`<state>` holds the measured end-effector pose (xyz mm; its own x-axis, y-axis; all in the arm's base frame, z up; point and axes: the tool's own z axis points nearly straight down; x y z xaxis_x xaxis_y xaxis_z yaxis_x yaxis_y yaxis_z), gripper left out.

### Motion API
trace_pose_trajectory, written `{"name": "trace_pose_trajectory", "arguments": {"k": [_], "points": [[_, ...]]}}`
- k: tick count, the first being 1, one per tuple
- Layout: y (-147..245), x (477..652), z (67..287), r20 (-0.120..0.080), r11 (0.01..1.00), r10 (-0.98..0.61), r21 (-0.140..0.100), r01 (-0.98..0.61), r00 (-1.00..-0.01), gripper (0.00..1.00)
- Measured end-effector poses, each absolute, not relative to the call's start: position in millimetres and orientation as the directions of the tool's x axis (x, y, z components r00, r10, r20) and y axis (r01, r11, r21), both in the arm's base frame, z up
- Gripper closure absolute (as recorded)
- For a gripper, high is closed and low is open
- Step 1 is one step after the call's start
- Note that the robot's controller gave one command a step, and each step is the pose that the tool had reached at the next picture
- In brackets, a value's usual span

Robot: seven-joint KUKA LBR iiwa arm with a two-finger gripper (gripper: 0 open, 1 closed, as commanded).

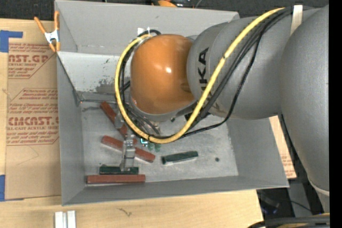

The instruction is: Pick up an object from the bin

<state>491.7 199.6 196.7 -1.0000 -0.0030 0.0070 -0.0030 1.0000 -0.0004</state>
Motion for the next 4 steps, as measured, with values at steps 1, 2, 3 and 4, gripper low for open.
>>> {"name": "trace_pose_trajectory", "arguments": {"k": [1, 2, 3, 4], "points": [[106.8, 501.6, 68.2, -0.002, 0.984, -0.179, 0.001, -0.179, -0.984, 0.00], [108.9, 502.9, 71.3, -0.005, 0.983, -0.181, 0.002, -0.181, -0.983, 1.00], [105.3, 535.4, 209.3, -0.011, 0.949, -0.315, -0.002, -0.315, -0.949, 1.00], [105.5, 533.1, 204.7, -0.002, 0.949, -0.315, 0.001, -0.315, -0.949, 0.00]]}}
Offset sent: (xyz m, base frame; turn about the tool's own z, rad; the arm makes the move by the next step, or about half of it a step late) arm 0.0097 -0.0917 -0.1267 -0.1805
